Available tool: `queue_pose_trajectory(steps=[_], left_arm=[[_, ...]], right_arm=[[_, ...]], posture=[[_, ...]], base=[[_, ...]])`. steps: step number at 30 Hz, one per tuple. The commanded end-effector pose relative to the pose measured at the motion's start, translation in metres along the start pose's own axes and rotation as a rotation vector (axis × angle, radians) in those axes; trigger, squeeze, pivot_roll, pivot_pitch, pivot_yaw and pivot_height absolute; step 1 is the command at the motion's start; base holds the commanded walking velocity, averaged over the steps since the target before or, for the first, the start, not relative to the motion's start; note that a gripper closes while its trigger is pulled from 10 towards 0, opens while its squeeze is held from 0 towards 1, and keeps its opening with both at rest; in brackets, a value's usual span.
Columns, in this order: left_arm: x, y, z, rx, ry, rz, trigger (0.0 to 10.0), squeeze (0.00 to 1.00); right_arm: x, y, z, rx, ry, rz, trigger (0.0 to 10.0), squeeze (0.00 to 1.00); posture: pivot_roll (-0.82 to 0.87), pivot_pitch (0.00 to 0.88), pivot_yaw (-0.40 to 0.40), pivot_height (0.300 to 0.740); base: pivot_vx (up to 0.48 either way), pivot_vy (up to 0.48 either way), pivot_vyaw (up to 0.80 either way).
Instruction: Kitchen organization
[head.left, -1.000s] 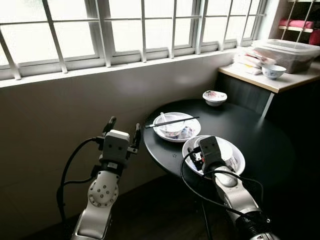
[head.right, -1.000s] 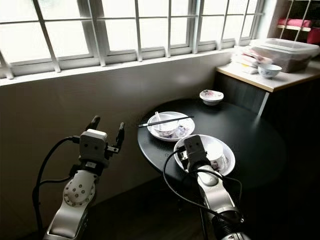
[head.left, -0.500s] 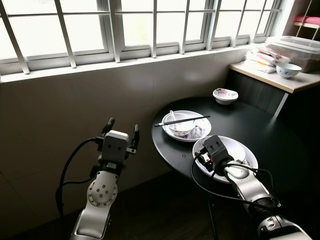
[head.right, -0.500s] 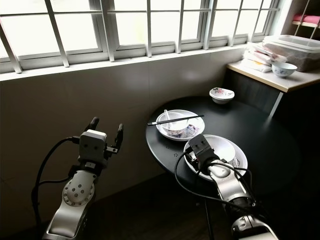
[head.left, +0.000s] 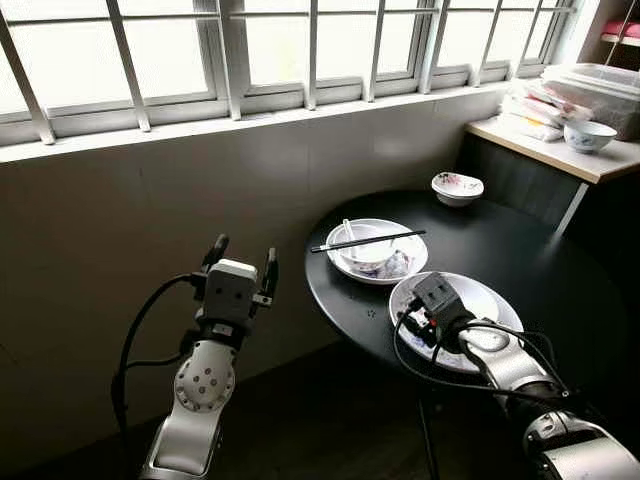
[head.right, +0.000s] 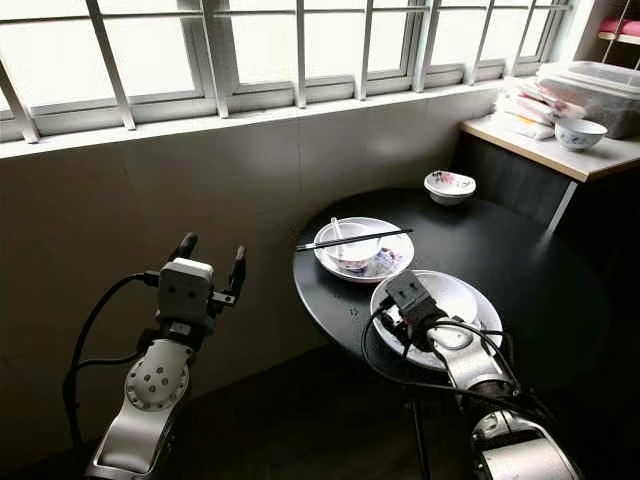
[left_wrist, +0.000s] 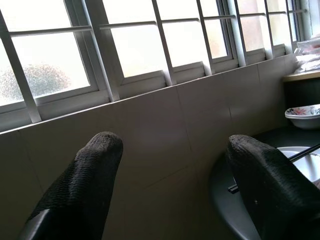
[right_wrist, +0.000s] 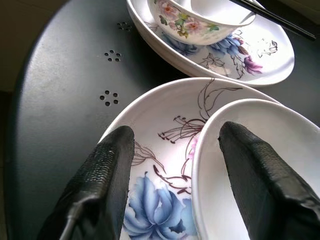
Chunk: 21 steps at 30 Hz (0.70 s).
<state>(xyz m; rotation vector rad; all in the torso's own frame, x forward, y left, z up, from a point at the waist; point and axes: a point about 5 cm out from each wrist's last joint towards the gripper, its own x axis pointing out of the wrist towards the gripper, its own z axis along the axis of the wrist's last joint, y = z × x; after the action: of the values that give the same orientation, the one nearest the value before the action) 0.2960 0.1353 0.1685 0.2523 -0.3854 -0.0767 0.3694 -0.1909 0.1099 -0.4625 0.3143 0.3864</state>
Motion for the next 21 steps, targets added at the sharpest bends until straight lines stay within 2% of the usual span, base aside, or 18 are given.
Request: queue_pose_trajectory(steps=[1,5,8,10,15,19,20,21], left_arm=[[0.001,0.000,0.000,0.009,0.004,-0.002,10.0,0.00],[0.001,0.000,-0.001,0.009,0.006,-0.004,10.0,0.00],[0.001,-0.001,-0.001,0.009,0.007,-0.006,10.0,0.00],[0.002,-0.001,-0.001,0.010,0.007,-0.007,10.0,0.00],[0.001,0.000,-0.002,0.013,0.011,-0.007,10.0,0.00],[0.001,-0.001,-0.002,0.013,0.012,-0.010,10.0,0.00],[0.001,-0.001,-0.002,0.013,0.013,-0.010,10.0,0.00],[0.002,-0.001,-0.002,0.013,0.013,-0.010,10.0,0.00]], right_arm=[[-0.002,-0.008,0.001,-0.003,0.001,-0.021,10.0,0.00],[-0.001,-0.002,-0.004,0.023,0.011,-0.002,10.0,0.00],[0.000,0.006,-0.012,0.083,0.045,0.036,10.0,0.00],[-0.001,0.008,-0.022,0.109,0.109,0.041,10.0,0.00],[-0.005,-0.004,-0.033,0.139,0.179,-0.086,10.0,0.00],[-0.006,-0.006,-0.036,0.121,0.202,-0.099,10.0,0.00],[-0.006,-0.005,-0.036,0.124,0.200,-0.096,8.0,0.00],[-0.006,-0.005,-0.036,0.126,0.197,-0.088,4.7,0.00]], posture=[[0.05,0.000,-0.047,0.740],[0.05,0.000,-0.046,0.740],[0.04,0.000,-0.044,0.740],[0.04,0.000,-0.044,0.740],[0.04,0.000,-0.041,0.740],[0.04,0.000,-0.041,0.740],[0.04,0.000,-0.039,0.740],[0.04,0.000,-0.039,0.740]], base=[[0.000,0.000,0.00],[0.000,0.000,0.00],[0.000,0.000,0.00],[0.000,0.000,0.00],[0.000,0.000,0.00],[0.000,0.000,0.00],[0.000,0.000,0.00],[0.000,0.000,0.00]])
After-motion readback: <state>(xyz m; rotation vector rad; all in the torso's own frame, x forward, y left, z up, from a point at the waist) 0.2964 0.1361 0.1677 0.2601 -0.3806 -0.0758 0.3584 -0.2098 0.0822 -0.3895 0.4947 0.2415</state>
